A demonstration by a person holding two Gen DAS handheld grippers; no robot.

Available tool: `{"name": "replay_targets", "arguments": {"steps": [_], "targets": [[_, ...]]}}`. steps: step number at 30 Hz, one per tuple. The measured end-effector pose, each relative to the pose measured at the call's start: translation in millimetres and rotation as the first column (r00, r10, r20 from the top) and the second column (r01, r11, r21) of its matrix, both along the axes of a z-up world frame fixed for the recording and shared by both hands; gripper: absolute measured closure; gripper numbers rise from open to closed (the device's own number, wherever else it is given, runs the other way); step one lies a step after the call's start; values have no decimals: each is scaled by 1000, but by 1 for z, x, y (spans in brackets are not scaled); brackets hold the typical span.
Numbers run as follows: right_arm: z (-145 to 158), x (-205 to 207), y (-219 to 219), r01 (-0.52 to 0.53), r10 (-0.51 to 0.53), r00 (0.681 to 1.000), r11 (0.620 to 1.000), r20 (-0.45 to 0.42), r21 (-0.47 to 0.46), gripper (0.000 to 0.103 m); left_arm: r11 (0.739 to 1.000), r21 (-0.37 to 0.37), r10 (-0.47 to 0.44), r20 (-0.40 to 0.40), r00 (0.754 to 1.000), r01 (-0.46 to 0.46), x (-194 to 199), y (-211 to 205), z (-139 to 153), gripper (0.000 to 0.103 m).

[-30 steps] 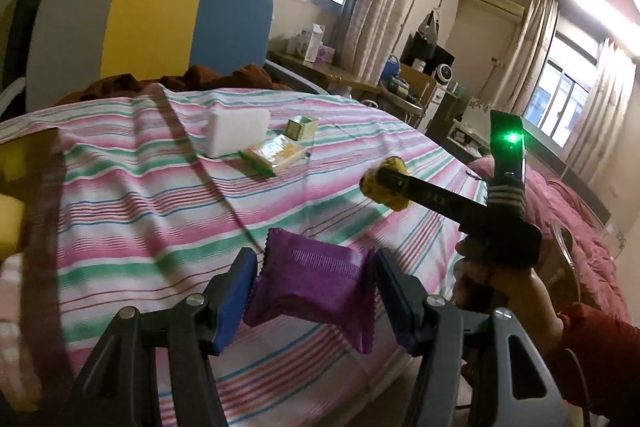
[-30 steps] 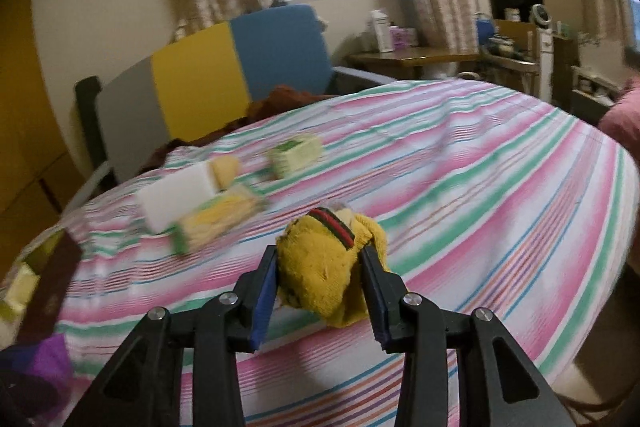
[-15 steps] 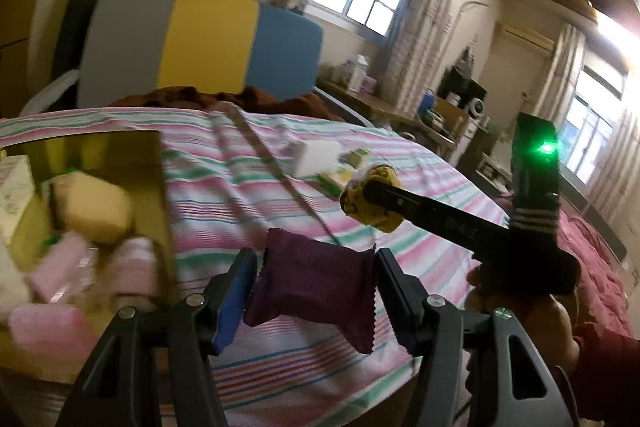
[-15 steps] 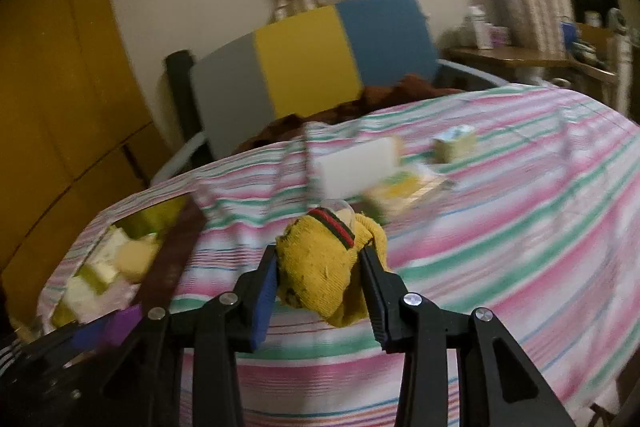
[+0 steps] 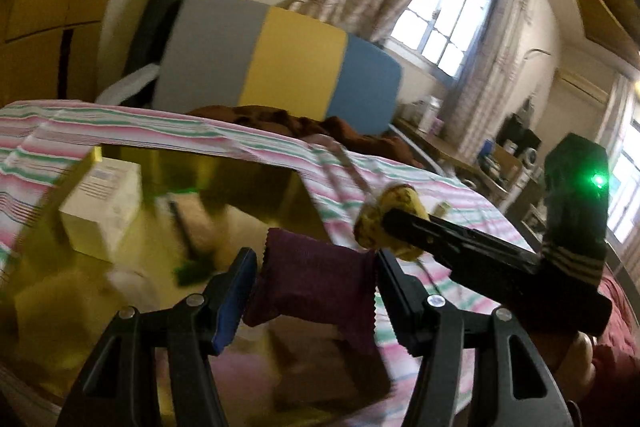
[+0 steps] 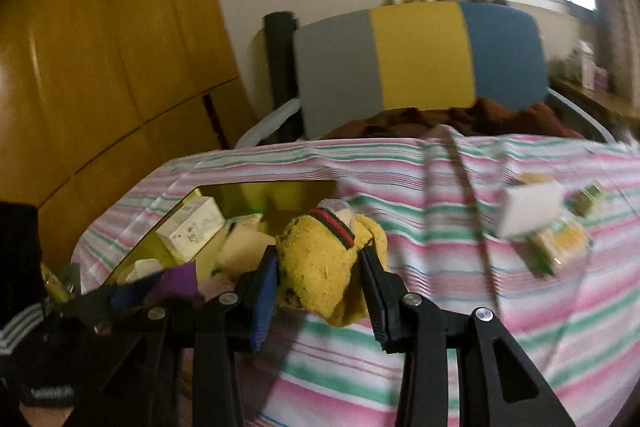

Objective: Organize objects
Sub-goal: 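Carry the knitted toy and purple packet into the gold tray and open both tools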

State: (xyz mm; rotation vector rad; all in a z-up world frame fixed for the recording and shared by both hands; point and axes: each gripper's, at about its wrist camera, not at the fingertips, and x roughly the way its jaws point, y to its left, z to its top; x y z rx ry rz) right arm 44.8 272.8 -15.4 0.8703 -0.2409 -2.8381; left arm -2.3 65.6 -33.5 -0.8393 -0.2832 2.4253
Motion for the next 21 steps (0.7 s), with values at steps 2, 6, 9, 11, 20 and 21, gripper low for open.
{"name": "replay_targets", "arguments": {"steps": [2,6,9,11,20,21], "targets": [[0,-13,-9,-22,22,1000,1000,16,3,62,1000,-6,26,6,1000,-26,-10,-11,0,41],[-3,-40,-26,-50,49,998,998,44,24,62,997,-21,75,24,997,-75,-31,-29,-1,41],[-8,-60,-39,-65,61,996,996,59,65,62,995,-29,98,46,994,-97,-45,-38,-2,41],[-11,-72,-43,-63,56,996,994,71,88,60,993,-41,114,58,992,-111,-52,-42,-5,41],[-6,-77,-32,28,-32,997,998,67,61,29,988,-59,149,98,984,-144,-66,-50,-16,41],[-4,-72,-31,34,-38,998,997,54,63,27,987,-62,151,101,983,-146,-68,-49,-17,41]]}}
